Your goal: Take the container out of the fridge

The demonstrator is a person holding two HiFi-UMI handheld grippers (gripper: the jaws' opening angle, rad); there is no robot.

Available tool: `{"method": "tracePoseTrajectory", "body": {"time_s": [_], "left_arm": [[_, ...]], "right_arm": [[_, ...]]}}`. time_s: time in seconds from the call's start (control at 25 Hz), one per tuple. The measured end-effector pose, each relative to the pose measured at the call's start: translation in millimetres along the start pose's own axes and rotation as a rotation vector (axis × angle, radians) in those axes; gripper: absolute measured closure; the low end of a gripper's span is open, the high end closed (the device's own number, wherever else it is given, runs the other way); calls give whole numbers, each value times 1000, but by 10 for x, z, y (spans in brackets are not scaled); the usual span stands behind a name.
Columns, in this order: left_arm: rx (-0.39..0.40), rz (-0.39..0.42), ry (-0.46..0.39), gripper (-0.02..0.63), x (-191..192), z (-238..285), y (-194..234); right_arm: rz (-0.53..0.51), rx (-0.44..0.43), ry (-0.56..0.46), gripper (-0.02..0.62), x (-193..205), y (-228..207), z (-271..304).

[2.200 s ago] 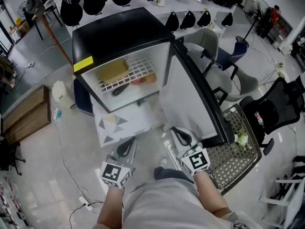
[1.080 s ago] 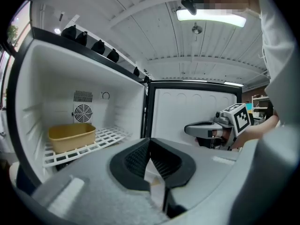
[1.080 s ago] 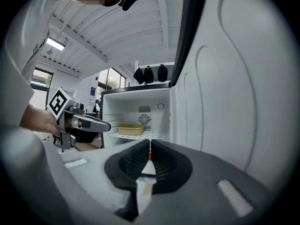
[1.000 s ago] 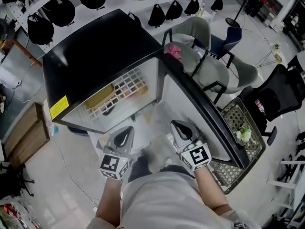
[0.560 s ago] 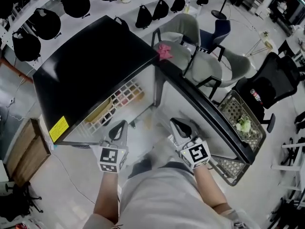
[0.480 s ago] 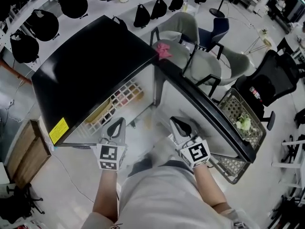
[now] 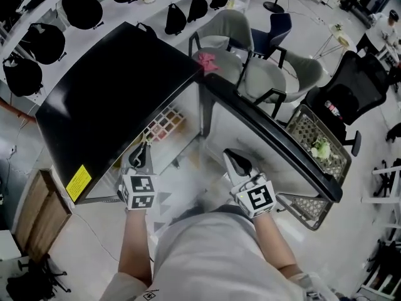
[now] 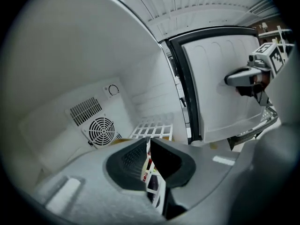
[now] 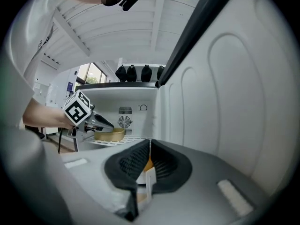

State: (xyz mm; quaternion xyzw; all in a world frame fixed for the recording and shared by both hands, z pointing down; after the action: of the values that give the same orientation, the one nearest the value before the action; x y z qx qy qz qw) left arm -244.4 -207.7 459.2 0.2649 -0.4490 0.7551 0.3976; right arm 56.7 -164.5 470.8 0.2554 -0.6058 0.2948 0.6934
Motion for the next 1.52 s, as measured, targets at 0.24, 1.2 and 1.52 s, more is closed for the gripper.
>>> {"method": "tracePoseTrajectory", "body": {"time_s": [0.24, 1.2, 1.52], "left_arm": [[10, 79, 100, 494, 67, 220, 78], [87, 296, 246, 589, 153, 459, -106], [91, 245, 179, 591, 0, 187, -261]], "right_arm": [[-1, 31, -6, 583, 2, 45, -32], [4, 52, -4, 583, -23, 26, -161], [-18, 22, 9, 583, -18, -52, -269]]}}
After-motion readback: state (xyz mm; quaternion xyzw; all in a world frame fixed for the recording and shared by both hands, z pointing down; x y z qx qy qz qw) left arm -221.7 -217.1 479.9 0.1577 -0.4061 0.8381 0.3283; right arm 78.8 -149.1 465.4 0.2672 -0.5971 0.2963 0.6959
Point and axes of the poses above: the fingertips, and each gripper's own axes: z forward along the fingers, y to its left, x out of its underside, the point moved 9 cm from there along -z, backward along the fingers, and after that the axes turned 8 degrees about -x, right-handed, at the moved point
